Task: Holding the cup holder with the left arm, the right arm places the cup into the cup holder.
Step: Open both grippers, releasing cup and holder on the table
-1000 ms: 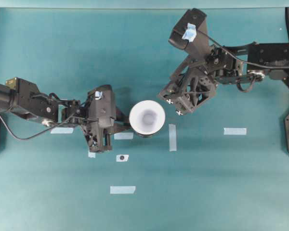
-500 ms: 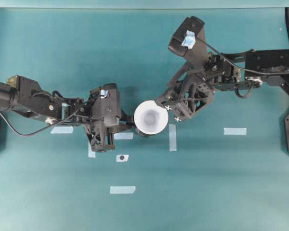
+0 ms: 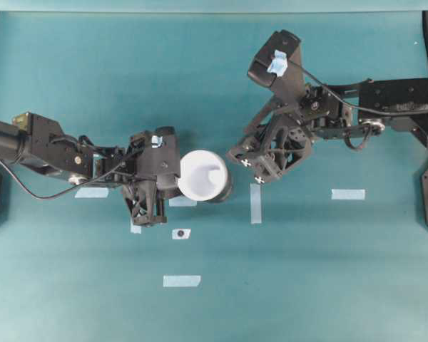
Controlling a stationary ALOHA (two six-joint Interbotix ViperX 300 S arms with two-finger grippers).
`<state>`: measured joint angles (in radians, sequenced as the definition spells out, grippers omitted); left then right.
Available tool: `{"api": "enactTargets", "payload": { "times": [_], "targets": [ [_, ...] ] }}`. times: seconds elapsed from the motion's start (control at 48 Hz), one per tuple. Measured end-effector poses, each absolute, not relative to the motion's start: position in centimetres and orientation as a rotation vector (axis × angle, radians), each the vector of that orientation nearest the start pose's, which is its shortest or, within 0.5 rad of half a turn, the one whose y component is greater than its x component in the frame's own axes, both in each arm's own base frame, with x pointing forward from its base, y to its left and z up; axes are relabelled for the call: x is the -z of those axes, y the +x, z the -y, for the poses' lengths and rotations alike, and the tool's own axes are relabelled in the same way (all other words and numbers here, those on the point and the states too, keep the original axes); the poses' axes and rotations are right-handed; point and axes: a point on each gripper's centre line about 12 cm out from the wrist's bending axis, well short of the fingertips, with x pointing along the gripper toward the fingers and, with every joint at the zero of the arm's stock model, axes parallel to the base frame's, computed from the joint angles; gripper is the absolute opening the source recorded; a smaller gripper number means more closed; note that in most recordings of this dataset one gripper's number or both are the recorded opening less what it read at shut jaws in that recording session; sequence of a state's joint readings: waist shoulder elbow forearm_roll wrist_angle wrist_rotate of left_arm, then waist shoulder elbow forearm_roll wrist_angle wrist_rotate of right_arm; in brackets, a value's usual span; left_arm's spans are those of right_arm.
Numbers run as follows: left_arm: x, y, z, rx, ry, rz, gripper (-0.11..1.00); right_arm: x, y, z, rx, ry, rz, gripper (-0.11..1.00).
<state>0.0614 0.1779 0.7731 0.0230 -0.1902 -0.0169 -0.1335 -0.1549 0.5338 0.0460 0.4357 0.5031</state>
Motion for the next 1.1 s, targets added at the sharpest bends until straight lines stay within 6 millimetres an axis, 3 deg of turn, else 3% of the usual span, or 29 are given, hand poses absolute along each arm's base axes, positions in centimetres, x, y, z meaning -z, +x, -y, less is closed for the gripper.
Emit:
{"api": "enactTargets", "payload": {
  "times": [0.229, 0.292, 0.625, 1.104],
  "targets": [
    [-8.6, 37.0, -2.4, -0.057, -0.023, -0.765, 0.78, -23.5, 37.0, 4.7, 0.327, 0.573, -0.765, 0.82],
    [-8.6, 37.0, -2.5, -0.058, -0.022, -0.765, 0.87, -23.6, 37.0, 4.7, 0.325, 0.575, -0.763, 0.82],
    [-8.9, 36.8, -2.4, -0.056, -0.019, -0.782, 0.86, -23.2, 36.8, 4.6, 0.328, 0.575, -0.774, 0.82],
    [-11.9, 35.6, -2.3, -0.059, -0.023, -0.816, 0.86, -22.7, 36.4, 4.0, 0.316, 0.568, -0.792, 0.82]
  ]
}}
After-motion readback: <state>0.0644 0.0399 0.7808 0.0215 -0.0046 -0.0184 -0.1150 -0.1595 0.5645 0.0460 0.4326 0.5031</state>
